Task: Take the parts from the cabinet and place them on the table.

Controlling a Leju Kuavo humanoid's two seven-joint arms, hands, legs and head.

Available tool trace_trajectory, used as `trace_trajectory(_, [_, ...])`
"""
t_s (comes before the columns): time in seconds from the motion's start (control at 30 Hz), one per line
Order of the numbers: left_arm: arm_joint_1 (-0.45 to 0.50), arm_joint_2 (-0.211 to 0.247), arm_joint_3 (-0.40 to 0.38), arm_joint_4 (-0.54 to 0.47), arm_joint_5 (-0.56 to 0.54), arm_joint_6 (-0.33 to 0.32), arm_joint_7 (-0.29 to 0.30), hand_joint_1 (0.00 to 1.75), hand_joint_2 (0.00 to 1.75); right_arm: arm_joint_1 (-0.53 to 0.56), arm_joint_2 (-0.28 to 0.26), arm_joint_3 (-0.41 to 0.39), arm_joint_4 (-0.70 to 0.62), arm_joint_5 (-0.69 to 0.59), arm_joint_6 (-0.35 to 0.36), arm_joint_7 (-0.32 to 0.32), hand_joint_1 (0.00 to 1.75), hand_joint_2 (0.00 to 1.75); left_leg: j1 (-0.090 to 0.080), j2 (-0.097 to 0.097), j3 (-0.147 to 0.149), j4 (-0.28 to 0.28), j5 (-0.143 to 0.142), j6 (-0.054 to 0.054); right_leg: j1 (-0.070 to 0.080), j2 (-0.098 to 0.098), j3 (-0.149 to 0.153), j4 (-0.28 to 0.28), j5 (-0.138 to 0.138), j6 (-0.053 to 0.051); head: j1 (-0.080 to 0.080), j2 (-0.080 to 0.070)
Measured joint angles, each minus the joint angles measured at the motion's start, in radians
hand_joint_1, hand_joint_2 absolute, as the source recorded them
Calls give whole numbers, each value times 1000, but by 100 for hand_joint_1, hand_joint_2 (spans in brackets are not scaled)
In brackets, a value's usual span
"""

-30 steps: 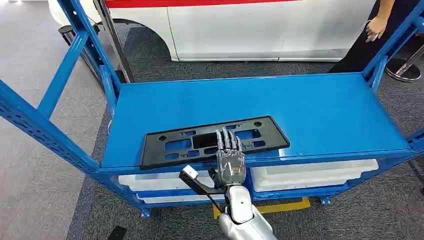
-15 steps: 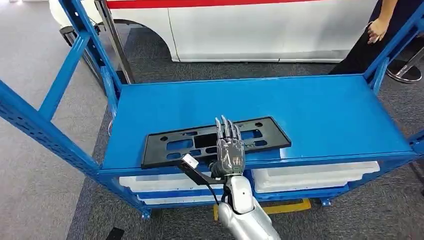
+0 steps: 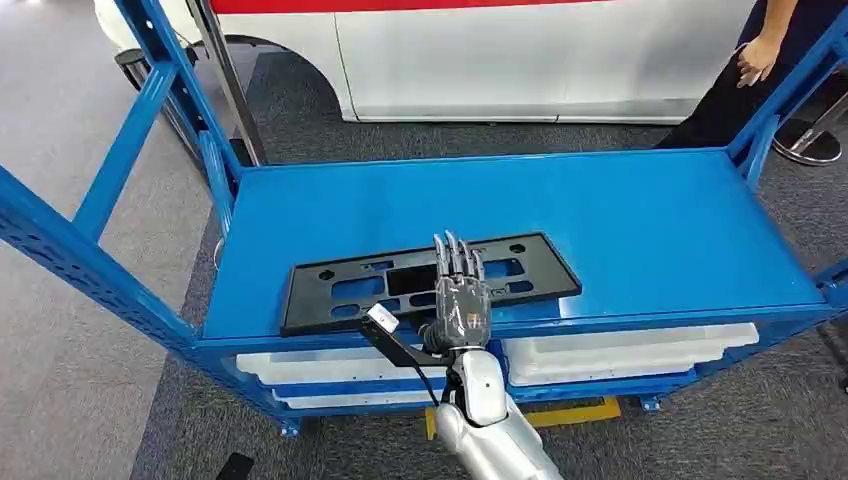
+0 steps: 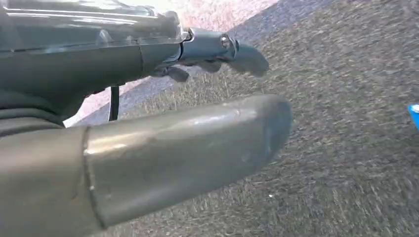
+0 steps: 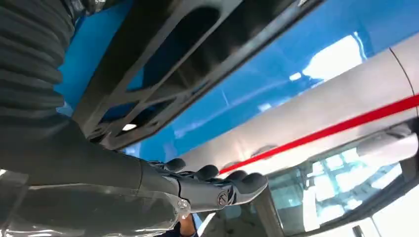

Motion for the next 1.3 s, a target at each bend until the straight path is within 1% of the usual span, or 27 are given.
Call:
trace_trajectory(0.1, [-1, 0, 0, 0, -12, -1, -6, 0, 0, -8, -4, 0, 9, 17, 14, 27, 0, 175, 7, 1, 6, -14, 9, 20, -3, -1, -7, 27, -27, 13, 0, 0])
trace_trajectory(0.13, [-3, 0, 0, 0, -20, -2, -8, 0, 0, -15, -6, 0, 19, 27, 21, 40, 0, 175, 7, 2, 6, -14, 9, 30, -3, -1, -37, 89, -65, 16, 0, 0])
trace_trajectory(0.17, [-3, 0, 0, 0, -24, -2, -9, 0, 0, -20, -10, 0, 32, 37, 26, 54, 0, 175, 5, 3, 5, -14, 9, 31, -4, -1, -76, 170, -104, 19, 0, 0])
trace_trajectory(0.23, [-3, 0, 0, 0, -33, -3, -9, 0, 0, -22, -20, 0, 65, 54, 34, 80, 0, 175, 2, 3, 6, -13, 7, 34, -4, -1, -142, 300, -142, 22, 0, 0])
trace_trajectory(0.27, [-2, 0, 0, 0, -38, -3, -9, 0, 0, -22, -26, 0, 81, 60, 34, 90, 23, 175, 1, 2, 7, -12, 6, 35, -4, -1, -146, 300, -125, 20, 0, 0])
trace_trajectory(0.3, [-2, 0, 0, 0, -40, -3, -9, 0, 0, -28, -28, 0, 91, 67, 34, 96, 23, 175, 0, 1, 9, -11, 5, 35, -3, -1, -129, 258, -90, 17, 0, 0])
trace_trajectory(0.33, [-2, 0, 0, 0, -43, -3, -9, 0, 0, -35, -28, 0, 102, 76, 36, 105, 23, 175, -1, 1, 14, -11, 2, 35, -2, -1, -90, 178, -42, 10, 0, 0])
trace_trajectory(0.37, [-3, 0, 0, 0, -47, -3, -9, 0, 0, -41, -29, 0, 114, 86, 44, 115, 175, 175, -3, 1, 19, -11, 0, 34, 1, -1, -43, 82, 5, 1, 0, 0])
trace_trajectory(0.4, [-3, -2, 0, 0, -52, -4, -9, 0, 0, -47, -31, 0, 129, 100, 56, 127, 175, 175, -3, 1, 22, -11, -2, 32, 7, -2, -15, 18, 13, -12, 0, 0])
trace_trajectory(0.43, [-5, -6, 0, 0, -53, -5, -9, 0, 0, -52, -34, 0, 142, 109, 63, 134, 175, 175, -10, 1, 19, -7, -5, 27, 11, -3, -7, 5, 7, -16, 0, 0])
trace_trajectory(0.53, [-5, -5, 0, 0, -61, -5, -8, 0, 0, -63, -41, 15, 166, 191, 84, 227, 175, 175, -3, 0, 24, -17, -1, 11, 15, -3, -4, -2, 7, -19, 0, 0])
trace_trajectory(0.6, [-5, -4, 2, 0, -64, -5, -8, 0, 0, -69, -46, 30, 179, 208, 98, 271, 175, 175, -5, 0, 23, -2, -20, 2, 0, -6, 14, -30, 20, -25, 0, 0])
trace_trajectory(0.63, [-5, -5, 2, 0, -67, -5, -8, 0, 0, -70, -49, 31, 190, 209, 101, 276, 175, 175, -4, 0, 0, 53, -60, -1, -2, -8, 16, -34, 23, -31, -1, 0])
trace_trajectory(0.7, [-4, -4, 4, 0, -71, -5, -7, 0, 0, -70, -59, 35, 207, 214, 100, 276, 175, 175, 0, 0, -69, 203, -131, -8, -2, -9, 14, -33, 23, -31, -1, 0])
trace_trajectory(0.73, [-3, -4, 5, 0, -71, -5, -6, 0, 0, -70, -61, 36, 211, 214, 100, 276, 175, 175, 1, 0, -97, 263, -150, -12, -2, -9, 14, -33, 23, -31, 0, 0])
trace_trajectory(0.77, [-2, -4, 6, 0, -72, -5, -5, 0, 0, -72, -66, 37, 217, 214, 100, 276, 175, 175, 3, 1, -106, 283, -144, -14, -2, -9, 15, -32, 23, -31, -1, 0])
trace_trajectory(0.8, [-1, -3, 6, 0, -73, -5, -4, 0, 0, -73, -69, 40, 222, 215, 100, 276, 175, 175, 5, 1, -91, 250, -114, -16, -3, -9, 17, -32, 22, -30, -1, 0])
trace_trajectory(0.87, [-2, -2, 6, 0, -73, -5, -4, 0, 0, -80, -73, 43, 225, 215, 99, 276, 175, 175, 10, 2, -8, 84, -25, -18, -6, -7, 19, -26, 19, -23, -1, 0])
trace_trajectory(0.9, [-3, -2, 7, 0, -74, -5, -4, 0, 0, -83, -74, 43, 227, 213, 100, 277, 175, 175, 13, 2, 36, -3, 0, -18, -7, -7, 18, -20, 15, -17, -1, 0])
trace_trajectory(0.93, [-5, -2, 7, 0, -76, -5, -5, 0, 0, -86, -77, 43, 230, 209, 99, 277, 175, 175, 3, 0, 44, -20, -17, -14, 1, -5, 14, -14, 11, -8, -1, 0])
trace_trajectory(0.97, [-5, -2, 7, 0, -77, -6, -7, 0, 0, -88, -79, 43, 232, 205, 98, 275, 175, 175, 4, -3, 45, -20, -12, -1, 1, -4, 13, -14, 13, -3, 1, 0])
trace_trajectory(1.07, [-3, -3, 8, 0, -81, -8, -9, 0, 0, -91, -90, 36, 240, 192, 88, 266, 175, 175, 6, -2, 43, -23, -3, 18, 1, -1, 15, -19, 20, 12, 0, 0])
trace_trajectory(1.1, [-5, -3, 10, 0, -82, -8, -10, 0, 0, -91, -93, 32, 241, 189, 86, 262, 175, 175, 9, 2, 44, -27, 2, 26, -4, -1, 13, -4, 6, 17, 0, 0])
trace_trajectory(1.17, [-6, -3, 15, 0, -82, -10, -13, 0, 0, -90, -98, 27, 249, 180, 86, 253, 175, 175, 8, 4, 39, -27, 4, 37, -4, -2, -44, 118, -78, 22, 0, 0])
trace_trajectory(1.23, [-4, -3, 21, 0, -85, -12, -14, 0, 0, -87, -102, 22, 253, 176, 85, 244, 175, 175, 5, 6, 35, -27, 5, 38, -4, -2, -113, 269, -140, 26, 0, 0])
trace_trajectory(1.27, [-4, -3, 23, 0, -85, -14, -15, 0, 0, -86, -103, 20, 255, 174, 84, 241, 175, 175, 4, 6, 35, -27, 5, 38, -4, -2, -126, 297, -140, 25, 0, 0])
trace_trajectory(1.3, [-4, -3, 24, 0, -85, -14, -15, 0, 0, -86, -103, 18, 256, 174, 84, 238, 175, 175, 3, 5, 36, -27, 5, 38, -4, -2, -116, 278, -118, 23, 0, 0])
